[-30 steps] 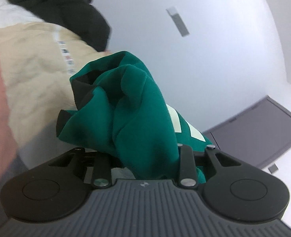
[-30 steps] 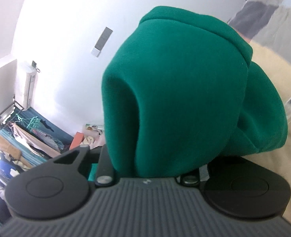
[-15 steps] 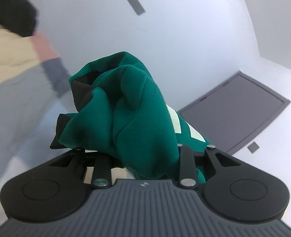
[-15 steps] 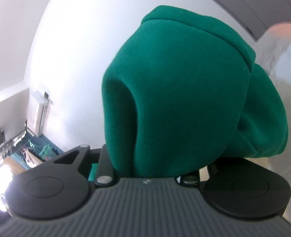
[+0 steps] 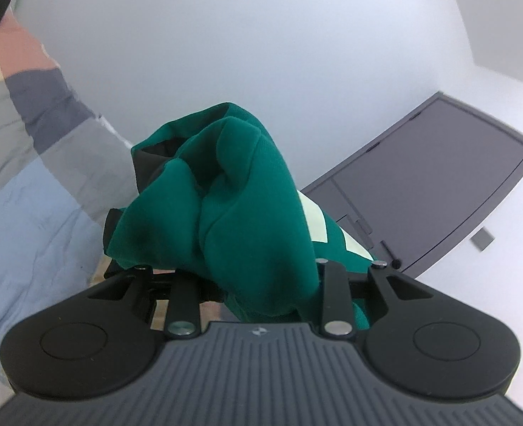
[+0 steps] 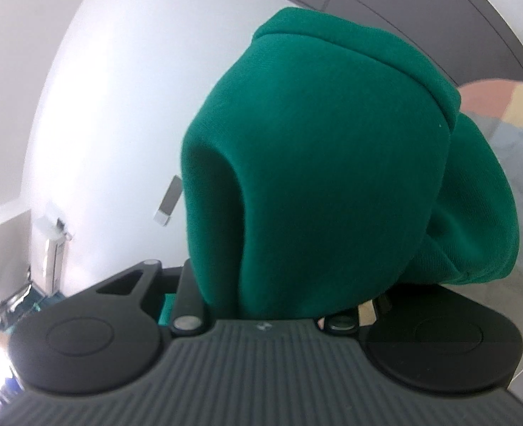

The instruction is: Fold large clothes

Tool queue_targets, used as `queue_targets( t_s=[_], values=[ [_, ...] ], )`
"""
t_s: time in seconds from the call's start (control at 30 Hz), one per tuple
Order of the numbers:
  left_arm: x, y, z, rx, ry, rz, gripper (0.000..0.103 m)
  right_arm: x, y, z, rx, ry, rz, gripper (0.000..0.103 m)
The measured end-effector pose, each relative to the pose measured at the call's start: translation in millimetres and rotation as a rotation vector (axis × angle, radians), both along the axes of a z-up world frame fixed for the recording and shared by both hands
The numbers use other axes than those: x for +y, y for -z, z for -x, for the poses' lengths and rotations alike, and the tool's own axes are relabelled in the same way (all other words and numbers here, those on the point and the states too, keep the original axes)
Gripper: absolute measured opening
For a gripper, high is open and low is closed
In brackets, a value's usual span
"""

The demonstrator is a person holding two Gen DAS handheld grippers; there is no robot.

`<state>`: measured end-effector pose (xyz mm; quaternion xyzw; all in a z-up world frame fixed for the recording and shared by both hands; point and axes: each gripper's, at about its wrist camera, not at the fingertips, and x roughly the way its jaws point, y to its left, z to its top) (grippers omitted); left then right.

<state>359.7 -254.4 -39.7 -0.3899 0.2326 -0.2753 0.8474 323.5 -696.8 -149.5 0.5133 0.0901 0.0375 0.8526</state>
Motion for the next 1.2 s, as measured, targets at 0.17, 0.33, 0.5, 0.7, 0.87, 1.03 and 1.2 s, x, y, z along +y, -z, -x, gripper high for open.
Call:
queue_targets(
  t_s=[0.17,0.33,0.5,0.7,0.87,1.03,1.2],
  values=[
    [-12,42,-15,-0.012,0.006,-0.082,0.035,-10,65,-10,0.04,0.007,-0.035,0.036],
    [-5,90,-19,0.044,-0.003,-0.118,0.035,-9,123,-13,0.086,0.008,-0.083,0.036],
    [5,122,-12,0.073,-0.021,-0.112,0.035,-10,152,-13,0.065,-0.011,-0.067,0.036],
    [-5,124,-20,0.074,-0.037,-0.168,0.036,-32,162,-12,0.047,-0.02,-0.094,0.037],
    [0,117,-10,0.117,-0.034,-0.156,0.046,-26,171,1,0.071,-0.01,-0.115,0.04],
    [1,109,-6,0.183,-0.032,-0.231,0.074,15,179,25,0.168,0.062,-0.086,0.08],
    [7,89,26,0.165,-0.04,-0.328,0.081,23,164,47,0.211,0.062,-0.03,0.08]
  ],
)
